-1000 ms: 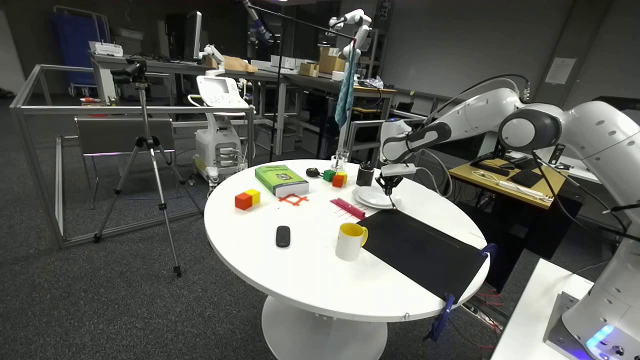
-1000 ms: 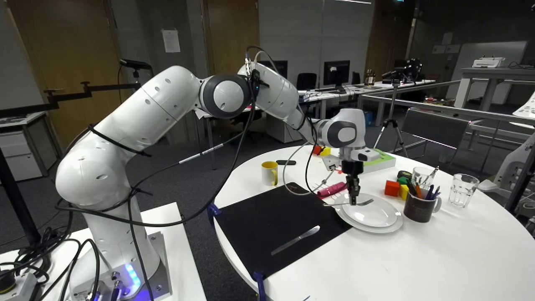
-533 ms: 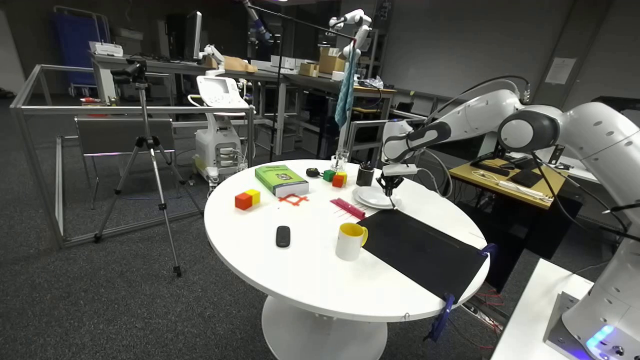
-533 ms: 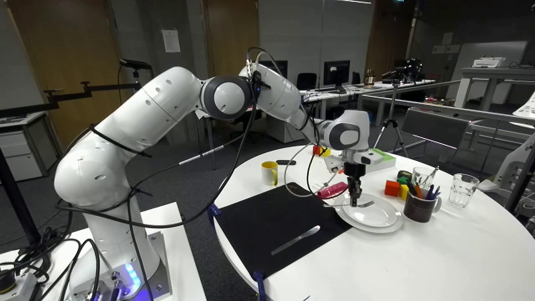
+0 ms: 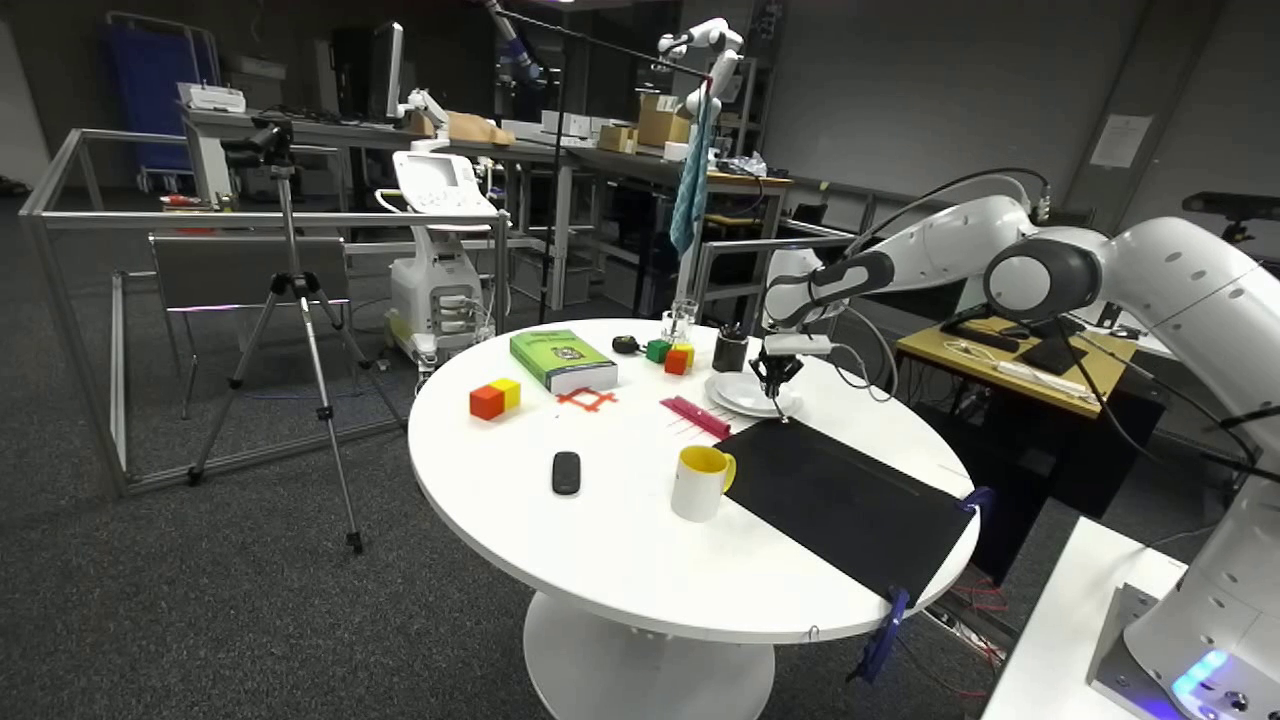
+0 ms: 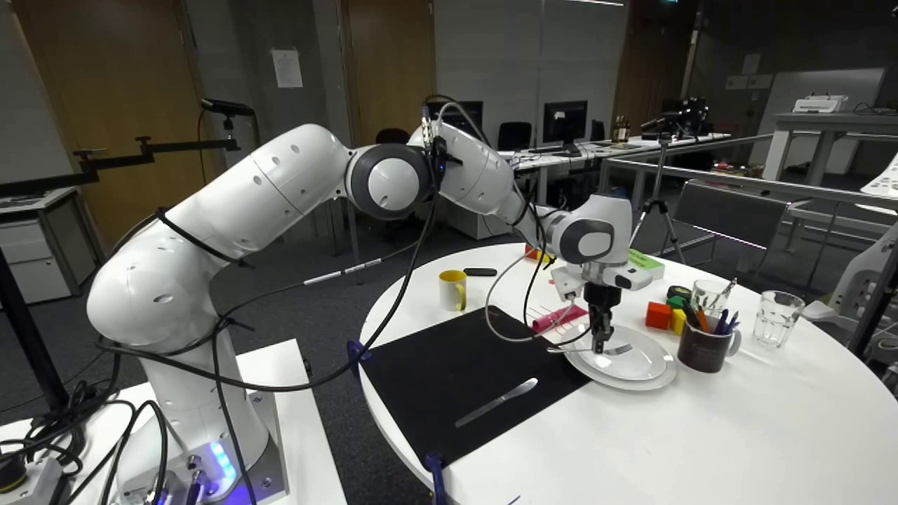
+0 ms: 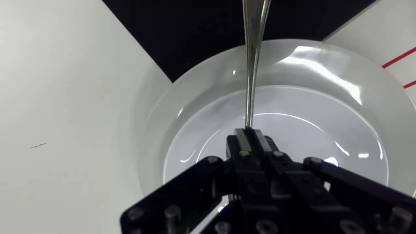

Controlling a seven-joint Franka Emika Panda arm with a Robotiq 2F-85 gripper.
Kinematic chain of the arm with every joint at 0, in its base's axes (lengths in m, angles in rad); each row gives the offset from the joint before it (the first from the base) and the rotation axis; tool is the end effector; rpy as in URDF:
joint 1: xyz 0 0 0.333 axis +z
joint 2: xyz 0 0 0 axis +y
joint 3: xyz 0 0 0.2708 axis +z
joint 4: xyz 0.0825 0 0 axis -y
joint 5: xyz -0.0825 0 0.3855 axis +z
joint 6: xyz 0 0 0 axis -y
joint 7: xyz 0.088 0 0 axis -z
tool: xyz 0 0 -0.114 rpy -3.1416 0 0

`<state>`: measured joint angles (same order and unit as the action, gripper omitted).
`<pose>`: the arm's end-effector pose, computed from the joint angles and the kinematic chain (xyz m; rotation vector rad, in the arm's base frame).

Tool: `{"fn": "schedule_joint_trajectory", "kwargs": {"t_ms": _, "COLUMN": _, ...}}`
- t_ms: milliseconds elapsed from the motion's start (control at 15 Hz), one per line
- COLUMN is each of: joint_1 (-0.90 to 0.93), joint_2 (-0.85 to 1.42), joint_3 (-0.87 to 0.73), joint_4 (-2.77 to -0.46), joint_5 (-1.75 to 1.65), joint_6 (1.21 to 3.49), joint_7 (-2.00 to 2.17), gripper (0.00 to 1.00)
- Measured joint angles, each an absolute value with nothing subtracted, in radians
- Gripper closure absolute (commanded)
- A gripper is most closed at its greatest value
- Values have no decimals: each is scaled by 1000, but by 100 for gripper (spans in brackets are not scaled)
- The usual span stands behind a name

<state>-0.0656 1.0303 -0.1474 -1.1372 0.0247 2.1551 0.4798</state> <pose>0.7169 -0.1256 0.1430 2.8841 -0.9491 0.0170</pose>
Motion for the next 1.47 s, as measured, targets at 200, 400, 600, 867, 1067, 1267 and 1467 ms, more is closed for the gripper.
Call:
{"fn": "schedule_joint_trajectory", "kwargs": {"t_ms": 200, "joint_1": -72, "joint_2": 1058, "joint_3": -144, "joint_4": -1099, "joint_5": 34, "joint_6": 2150, "joint_7": 473, "gripper": 83}}
{"fn": "schedule_joint_trajectory", "kwargs": {"t_ms": 400, "joint_1": -76, "joint_2": 1080, "joint_3": -141, "joint_4": -1062, "joint_5": 36, "joint_6": 2121, "joint_7": 473, "gripper": 52}}
{"fn": "schedule_joint_trajectory", "kwargs": {"t_ms": 600, "joint_1": -77, "joint_2": 1096, "joint_3": -140, "joint_4": -1031, "joint_5": 37, "joint_6": 2097, "joint_7": 473, "gripper": 31}}
{"fn": "schedule_joint_trajectory", "kwargs": {"t_ms": 867, "joint_1": -78, "joint_2": 1103, "joint_3": -140, "joint_4": -1005, "joint_5": 39, "joint_6": 2080, "joint_7": 473, "gripper": 2}}
{"fn": "schedule_joint_trajectory", "kwargs": {"t_ms": 1067, "joint_1": -78, "joint_2": 1100, "joint_3": -140, "joint_4": -985, "joint_5": 58, "joint_6": 2075, "joint_7": 481, "gripper": 0}}
{"fn": "schedule_joint_trajectory", "kwargs": {"t_ms": 1267, "joint_1": -76, "joint_2": 1074, "joint_3": -138, "joint_4": -983, "joint_5": 78, "joint_6": 2049, "joint_7": 504, "gripper": 0}}
{"fn": "schedule_joint_trajectory", "kwargs": {"t_ms": 1467, "joint_1": -71, "joint_2": 1026, "joint_3": -135, "joint_4": -992, "joint_5": 91, "joint_6": 2016, "joint_7": 526, "gripper": 0}}
